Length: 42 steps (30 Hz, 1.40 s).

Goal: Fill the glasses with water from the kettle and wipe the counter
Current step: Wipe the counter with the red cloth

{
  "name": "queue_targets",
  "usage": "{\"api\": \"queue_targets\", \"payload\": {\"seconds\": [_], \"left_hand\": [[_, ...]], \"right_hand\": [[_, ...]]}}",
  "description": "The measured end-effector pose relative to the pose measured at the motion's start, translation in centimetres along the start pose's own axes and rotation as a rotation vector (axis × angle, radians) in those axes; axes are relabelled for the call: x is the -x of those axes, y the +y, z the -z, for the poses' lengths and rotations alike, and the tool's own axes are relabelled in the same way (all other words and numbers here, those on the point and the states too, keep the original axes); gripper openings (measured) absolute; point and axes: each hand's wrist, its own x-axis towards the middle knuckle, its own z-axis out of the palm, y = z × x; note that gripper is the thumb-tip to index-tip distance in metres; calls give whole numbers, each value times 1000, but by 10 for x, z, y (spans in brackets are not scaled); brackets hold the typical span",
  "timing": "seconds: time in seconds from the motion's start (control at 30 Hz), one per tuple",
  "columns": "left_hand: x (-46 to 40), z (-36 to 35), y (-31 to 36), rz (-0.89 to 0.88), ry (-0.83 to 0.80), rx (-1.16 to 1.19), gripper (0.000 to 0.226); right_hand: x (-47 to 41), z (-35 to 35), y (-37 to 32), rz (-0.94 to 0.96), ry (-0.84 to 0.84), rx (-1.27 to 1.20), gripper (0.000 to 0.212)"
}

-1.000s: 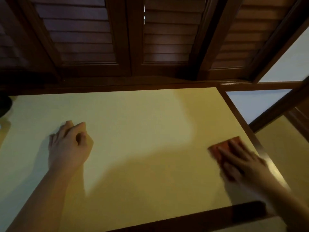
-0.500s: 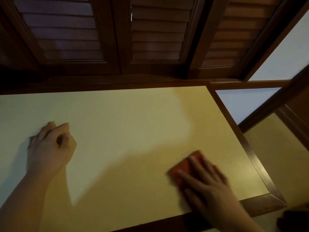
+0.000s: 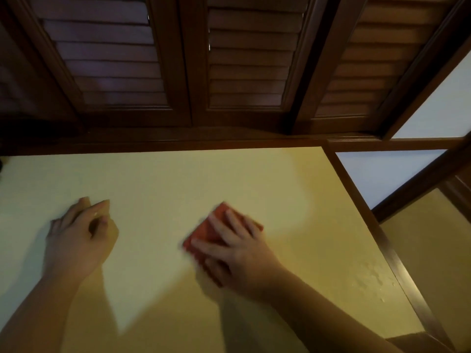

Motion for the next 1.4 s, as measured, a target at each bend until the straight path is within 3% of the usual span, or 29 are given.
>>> {"api": "queue_targets", "payload": {"seconds": [0.07,0.1,0.27,0.33,0.37,0.43,0.5,0.6,0.7,0.8,0.87,0.97,1.03,1.1,1.23,1.3,1.4], "left_hand": [[0,-3,-1,-14,16,13,53],[0,-4,-2,-18,23,15,52],[-2,-7,1,37,19,-31,49],[-3,-10,3,64,25,-29,48],[-3,-10,4,66,40,-23,48],[0,-10,5,42,73,1,47],[2,-8,6,17,76,45,49],[1,-9,4,33,92,44,50],[-2,-9,-3,47,69,-3,50],[2,-1,3,40,26,-5,49],[4,2,7,35,22,2,46],[4,3,7,23,8,3,47],[3,0,4,13,-9,-4,44],[1,0,3,10,-11,6,44],[5,6,4,-1,48,119,41],[9,8,5,-2,79,182,35],[11,11,4,26,100,269,32]], "right_hand": [[36,-4,11,231,-11,13,50],[49,-5,39,245,6,7,50],[52,32,200,-186,-9,176,70],[15,47,233,-458,-23,136,81],[-9,53,236,-564,-13,67,76],[-64,58,218,-697,28,-85,61],[-108,54,176,-664,47,-119,56],[-125,29,85,-370,25,-52,54],[-66,6,9,-39,-12,-50,51],[24,-12,0,191,16,-24,46],[74,-10,38,124,71,14,47],[116,8,109,-318,67,-46,56],[112,21,136,-594,34,-124,55],[77,25,142,-686,63,-136,57],[-51,21,70,-633,100,-108,56],[-88,8,2,-451,41,-54,56],[-69,-22,-90,-77,-8,-49,54]]}}
